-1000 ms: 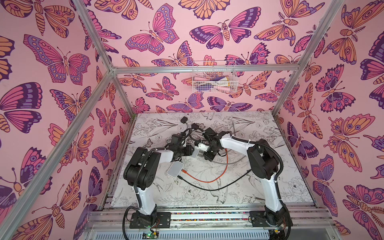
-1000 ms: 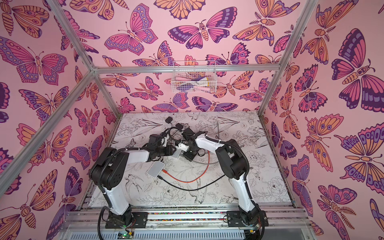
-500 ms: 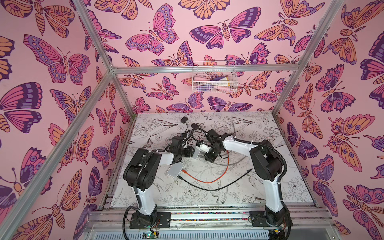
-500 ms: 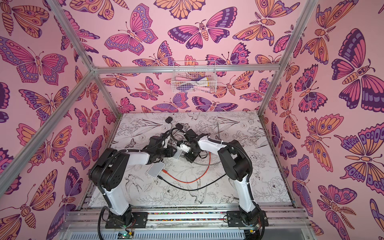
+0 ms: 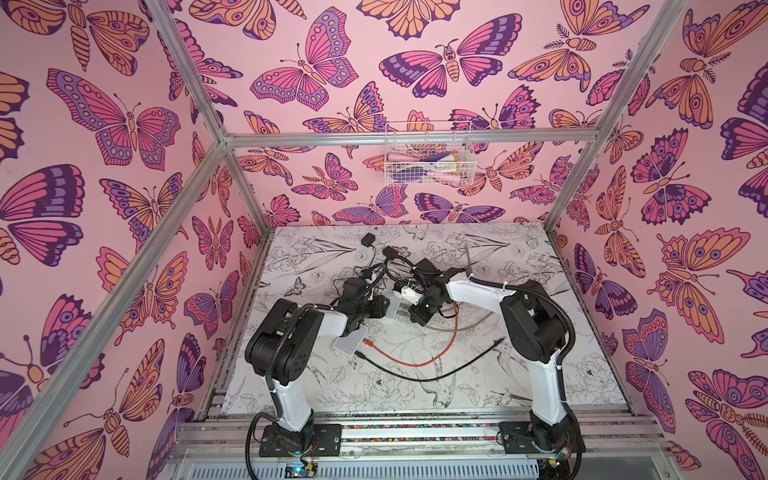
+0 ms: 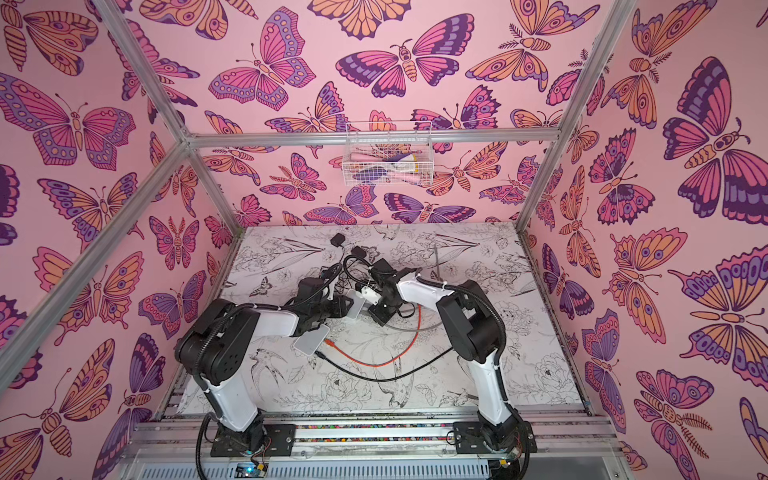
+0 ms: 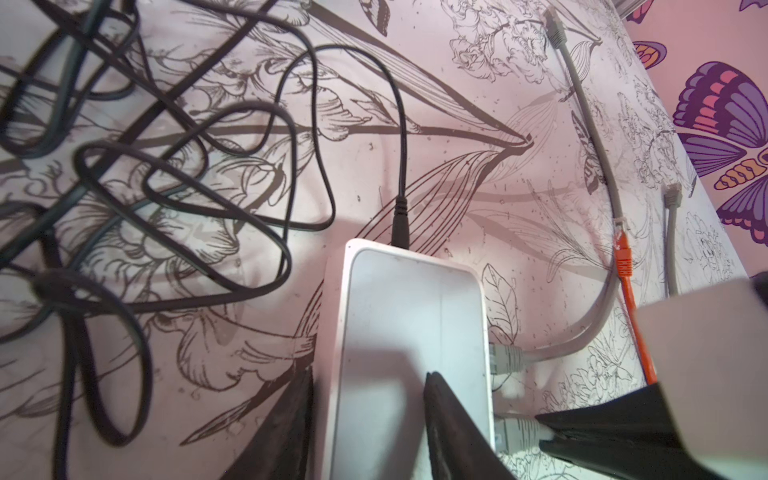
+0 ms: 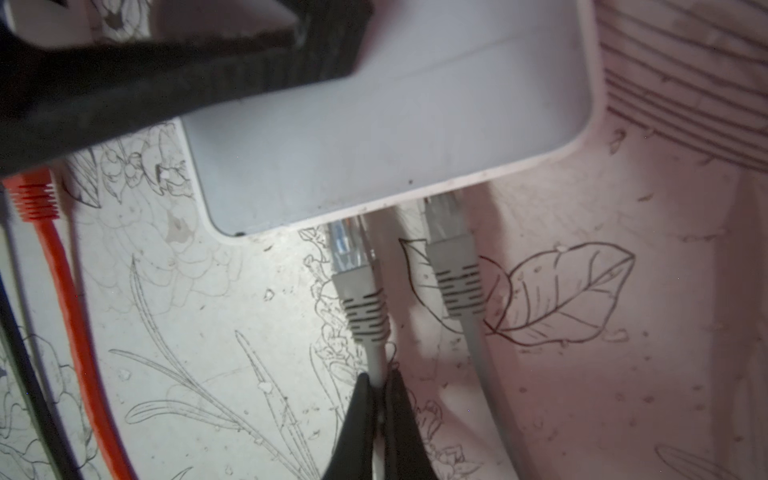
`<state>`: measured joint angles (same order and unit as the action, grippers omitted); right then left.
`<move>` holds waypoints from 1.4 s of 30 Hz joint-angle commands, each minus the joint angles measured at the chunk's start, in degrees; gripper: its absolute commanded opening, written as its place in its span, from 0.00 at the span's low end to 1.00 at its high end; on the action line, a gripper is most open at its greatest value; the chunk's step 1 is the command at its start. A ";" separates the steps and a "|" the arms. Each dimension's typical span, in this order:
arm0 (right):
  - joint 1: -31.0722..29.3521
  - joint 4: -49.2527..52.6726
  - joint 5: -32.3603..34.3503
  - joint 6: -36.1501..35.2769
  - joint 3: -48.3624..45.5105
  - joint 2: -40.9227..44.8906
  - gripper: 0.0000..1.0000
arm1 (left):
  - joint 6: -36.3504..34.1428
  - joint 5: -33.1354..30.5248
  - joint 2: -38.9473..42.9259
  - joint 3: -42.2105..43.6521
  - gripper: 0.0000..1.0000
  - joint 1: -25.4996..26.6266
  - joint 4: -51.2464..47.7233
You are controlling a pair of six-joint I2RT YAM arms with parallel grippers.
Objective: Insert the plug into the switch port
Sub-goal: 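Hold the grey plug pressed in while the left gripper holds the switch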
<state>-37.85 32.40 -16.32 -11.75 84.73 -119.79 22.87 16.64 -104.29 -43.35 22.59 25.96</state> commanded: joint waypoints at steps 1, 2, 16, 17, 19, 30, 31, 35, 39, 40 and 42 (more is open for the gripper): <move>-2.04 -19.70 -8.19 1.99 1.80 1.38 0.00 | 0.86 16.81 -1.06 3.08 0.44 6.11 -7.08; -2.12 -19.83 -8.42 1.99 1.97 1.40 0.00 | 0.86 17.09 -1.25 3.05 0.44 6.22 -7.00; -3.37 -21.04 -9.08 2.60 4.91 -0.23 0.00 | 1.87 17.80 -2.02 3.85 0.44 9.20 -4.57; -3.29 -21.23 -9.12 2.62 4.99 -0.19 0.00 | 1.91 17.81 -2.07 3.89 0.44 9.47 -4.43; -3.38 -21.68 -9.18 2.61 5.16 -0.27 0.00 | 2.17 17.78 -2.38 4.04 0.43 9.86 -3.97; -3.45 -23.33 -9.37 2.26 6.65 -1.23 0.00 | 2.18 18.37 -2.97 3.89 0.43 12.43 -3.18; -3.44 -23.44 -9.35 2.26 7.04 -1.40 0.00 | 2.09 18.25 -3.02 3.91 0.43 12.72 -3.12; -3.39 -23.75 -9.35 2.26 8.42 -2.35 0.00 | 1.49 17.26 -3.66 3.49 0.43 14.11 -3.75; -3.34 -24.76 -8.80 2.04 8.78 -2.42 0.00 | 1.00 17.71 -4.06 3.50 0.43 14.95 -3.72; -3.33 -25.04 -8.81 1.83 8.83 -2.43 0.00 | 0.82 18.00 -4.02 3.45 0.43 15.10 -3.67; -3.26 -25.20 -8.41 1.27 9.33 -2.72 0.00 | 0.38 18.33 -4.03 3.62 0.43 15.20 -3.67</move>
<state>-38.00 35.18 -17.17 -10.26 86.76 -120.79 23.99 7.73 -104.86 -41.76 27.31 31.57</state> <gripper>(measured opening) 0.064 0.428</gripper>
